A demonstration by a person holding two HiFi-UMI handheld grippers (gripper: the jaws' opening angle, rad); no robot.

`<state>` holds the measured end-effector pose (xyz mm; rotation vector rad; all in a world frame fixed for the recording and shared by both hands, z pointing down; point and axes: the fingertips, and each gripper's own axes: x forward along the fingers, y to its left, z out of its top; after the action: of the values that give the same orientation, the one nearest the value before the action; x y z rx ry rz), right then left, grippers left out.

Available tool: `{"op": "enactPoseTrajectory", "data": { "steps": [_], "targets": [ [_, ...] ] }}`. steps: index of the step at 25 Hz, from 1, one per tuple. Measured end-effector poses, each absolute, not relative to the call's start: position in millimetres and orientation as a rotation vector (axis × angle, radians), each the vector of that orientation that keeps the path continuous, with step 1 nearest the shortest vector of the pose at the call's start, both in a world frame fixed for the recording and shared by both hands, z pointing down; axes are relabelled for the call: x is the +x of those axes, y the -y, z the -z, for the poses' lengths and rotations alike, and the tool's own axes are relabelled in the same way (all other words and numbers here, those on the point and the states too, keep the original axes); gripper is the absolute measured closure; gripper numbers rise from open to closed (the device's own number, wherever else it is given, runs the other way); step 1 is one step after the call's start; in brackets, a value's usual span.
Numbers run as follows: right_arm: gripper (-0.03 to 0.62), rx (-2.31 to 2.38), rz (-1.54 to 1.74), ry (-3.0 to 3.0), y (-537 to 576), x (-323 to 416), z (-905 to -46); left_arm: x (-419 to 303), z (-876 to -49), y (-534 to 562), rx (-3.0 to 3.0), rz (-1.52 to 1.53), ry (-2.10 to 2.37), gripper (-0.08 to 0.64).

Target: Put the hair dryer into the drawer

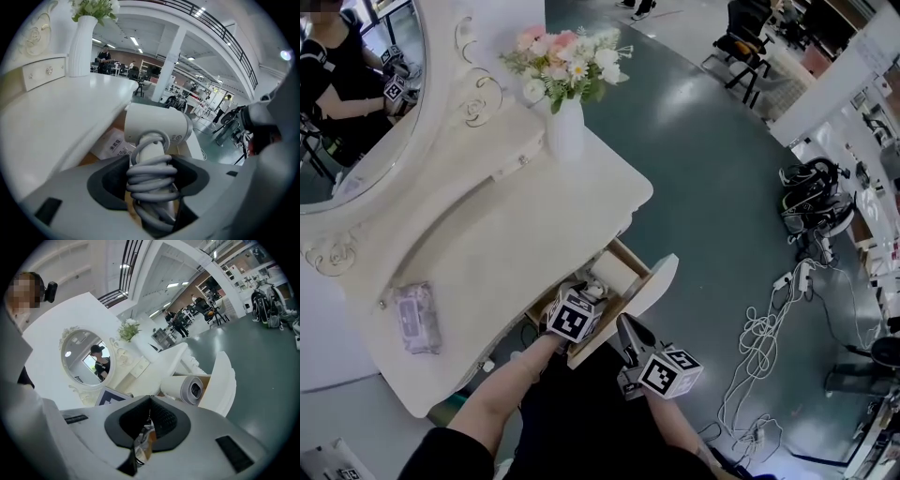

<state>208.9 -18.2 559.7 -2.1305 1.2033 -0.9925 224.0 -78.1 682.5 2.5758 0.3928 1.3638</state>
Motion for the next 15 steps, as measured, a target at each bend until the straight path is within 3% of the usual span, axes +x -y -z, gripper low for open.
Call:
{"op": "enactPoseTrajectory", "data": {
  "steps": [15],
  "targets": [
    [0.571, -2.152, 1.021, -1.152, 4.6, 208.8, -569.9, 242.9, -727.4, 87.5, 2.597, -1.482, -0.283, 0.287]
  ]
}}
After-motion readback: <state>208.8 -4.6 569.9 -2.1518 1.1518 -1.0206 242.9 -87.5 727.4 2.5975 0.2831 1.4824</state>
